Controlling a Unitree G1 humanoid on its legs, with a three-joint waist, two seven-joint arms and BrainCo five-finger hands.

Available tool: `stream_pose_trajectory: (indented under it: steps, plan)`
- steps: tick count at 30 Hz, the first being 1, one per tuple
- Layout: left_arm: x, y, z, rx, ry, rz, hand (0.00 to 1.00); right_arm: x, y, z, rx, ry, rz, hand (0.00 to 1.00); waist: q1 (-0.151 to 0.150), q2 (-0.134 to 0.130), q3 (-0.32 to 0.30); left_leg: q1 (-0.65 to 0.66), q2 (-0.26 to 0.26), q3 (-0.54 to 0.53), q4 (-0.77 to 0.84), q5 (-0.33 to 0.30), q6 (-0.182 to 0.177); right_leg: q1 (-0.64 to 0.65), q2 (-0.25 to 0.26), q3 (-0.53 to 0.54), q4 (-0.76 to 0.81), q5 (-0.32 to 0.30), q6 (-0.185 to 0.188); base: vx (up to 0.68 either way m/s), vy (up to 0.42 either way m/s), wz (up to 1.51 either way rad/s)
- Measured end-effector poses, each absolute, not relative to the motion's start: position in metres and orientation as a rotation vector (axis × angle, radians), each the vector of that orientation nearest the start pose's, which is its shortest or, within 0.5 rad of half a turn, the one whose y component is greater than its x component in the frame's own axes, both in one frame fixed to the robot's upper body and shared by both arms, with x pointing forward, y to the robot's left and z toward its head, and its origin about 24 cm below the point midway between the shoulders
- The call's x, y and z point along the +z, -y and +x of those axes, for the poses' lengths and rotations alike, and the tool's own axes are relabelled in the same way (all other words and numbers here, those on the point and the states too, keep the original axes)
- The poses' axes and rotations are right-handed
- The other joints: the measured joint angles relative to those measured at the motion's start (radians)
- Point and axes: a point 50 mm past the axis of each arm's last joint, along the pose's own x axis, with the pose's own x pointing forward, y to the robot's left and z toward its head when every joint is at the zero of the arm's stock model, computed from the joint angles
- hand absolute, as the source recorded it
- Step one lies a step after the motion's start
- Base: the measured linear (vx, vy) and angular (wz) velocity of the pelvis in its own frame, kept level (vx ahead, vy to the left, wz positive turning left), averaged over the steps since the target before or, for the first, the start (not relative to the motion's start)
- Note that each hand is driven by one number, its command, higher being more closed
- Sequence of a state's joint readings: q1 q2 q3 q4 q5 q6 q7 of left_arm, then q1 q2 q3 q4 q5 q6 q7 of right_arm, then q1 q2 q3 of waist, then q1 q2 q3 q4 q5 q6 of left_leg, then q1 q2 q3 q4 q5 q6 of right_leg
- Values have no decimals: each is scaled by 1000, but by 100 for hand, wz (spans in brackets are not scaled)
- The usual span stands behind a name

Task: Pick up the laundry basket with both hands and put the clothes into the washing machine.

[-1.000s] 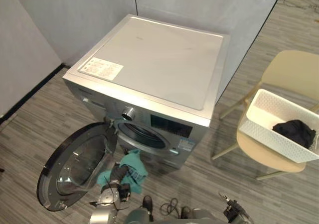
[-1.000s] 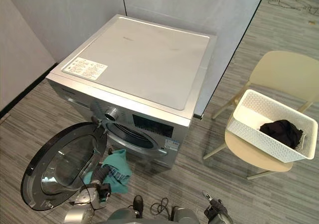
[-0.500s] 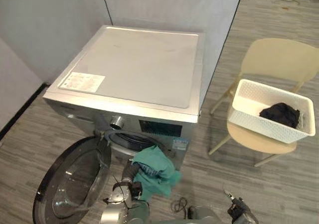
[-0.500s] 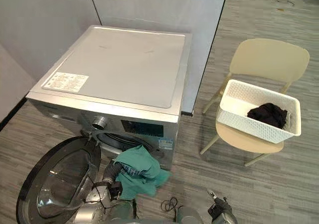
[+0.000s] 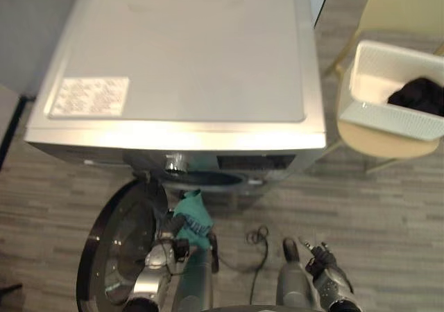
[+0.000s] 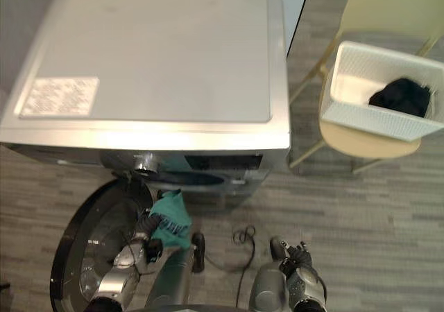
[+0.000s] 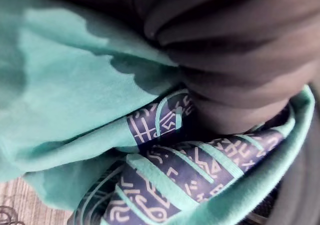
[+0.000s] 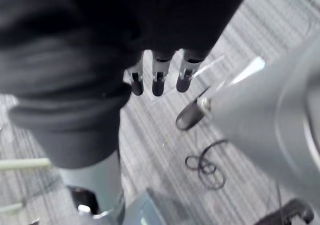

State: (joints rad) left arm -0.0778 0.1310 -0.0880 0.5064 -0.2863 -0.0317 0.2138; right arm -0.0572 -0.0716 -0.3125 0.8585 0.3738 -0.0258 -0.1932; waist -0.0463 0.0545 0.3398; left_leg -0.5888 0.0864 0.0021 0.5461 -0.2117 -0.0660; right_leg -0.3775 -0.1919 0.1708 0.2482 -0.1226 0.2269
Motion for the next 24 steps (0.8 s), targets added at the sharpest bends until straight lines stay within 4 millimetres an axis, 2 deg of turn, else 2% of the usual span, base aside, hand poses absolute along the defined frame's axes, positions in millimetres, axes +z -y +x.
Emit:
stream_pose_trajectory:
  steps: [2, 4, 6, 9, 10, 12, 17, 19, 22, 23, 24]
  plan:
    - [-38, -183, 262, 270, -372, -118, 100, -111, 232, 182, -635, -694, 335, 0, -2, -4, 26, -70, 8, -4, 21, 10, 2, -83, 13, 1, 55, -15, 3, -71, -19, 1]
    - [-9, -193, 290, 329, -280, -150, 100, -95, 231, 201, -621, -611, 320, 0, 3, -17, 70, -142, 35, -11, 67, 10, 1, -170, 37, 0, 134, -31, 1, -46, -52, -10]
    - [16, -198, 310, 341, -199, -151, 100, -83, 231, 211, -607, -544, 317, 0, 4, -32, 81, -191, 45, -10, 93, 9, 0, -227, 48, 0, 179, -43, 3, -52, -40, -7]
    - [88, -211, 354, 376, 9, -207, 100, -56, 227, 230, -584, -399, 316, 0, 8, -68, 107, -299, 76, 4, 159, 8, -2, -344, 72, -5, 266, -52, 4, -53, -9, -6]
    - [102, -211, 361, 372, 45, -215, 100, -53, 227, 231, -585, -379, 320, 0, 5, -71, 112, -320, 78, 6, 173, 8, -2, -364, 73, -7, 286, -60, 4, -75, 13, 2]
    - [164, -212, 381, 356, 200, -267, 100, -39, 222, 239, -582, -301, 348, 0, 7, -90, 131, -418, 107, 26, 233, 2, -1, -460, 88, -7, 358, -81, 1, -102, 9, -4]
    - [234, -212, 391, 314, 367, -316, 100, -25, 204, 247, -531, -226, 388, 0, 9, -97, 164, -548, 148, 33, 310, -16, 3, -592, 123, 12, 420, -86, -1, -77, -8, -24]
    - [252, -211, 393, 298, 399, -300, 100, -25, 199, 248, -519, -225, 408, 0, 10, -97, 165, -585, 167, 43, 334, -22, 5, -635, 139, 26, 434, -85, 0, -33, -17, -40]
    - [301, -212, 393, 278, 495, -284, 100, -26, 194, 248, -498, -230, 408, 0, 11, -103, 169, -624, 210, 76, 377, -40, 15, -688, 169, 64, 447, -75, 9, -2, -6, -50]
    - [334, -207, 387, 254, 577, -270, 100, -27, 194, 248, -501, -232, 409, 0, 11, -103, 169, -638, 222, 81, 391, -46, 14, -704, 176, 74, 450, -72, 12, 10, 8, -34]
    - [350, -205, 384, 242, 616, -256, 100, -28, 194, 247, -502, -232, 412, 0, 10, -103, 169, -645, 228, 83, 399, -48, 14, -709, 180, 76, 451, -71, 12, 16, 10, -31]
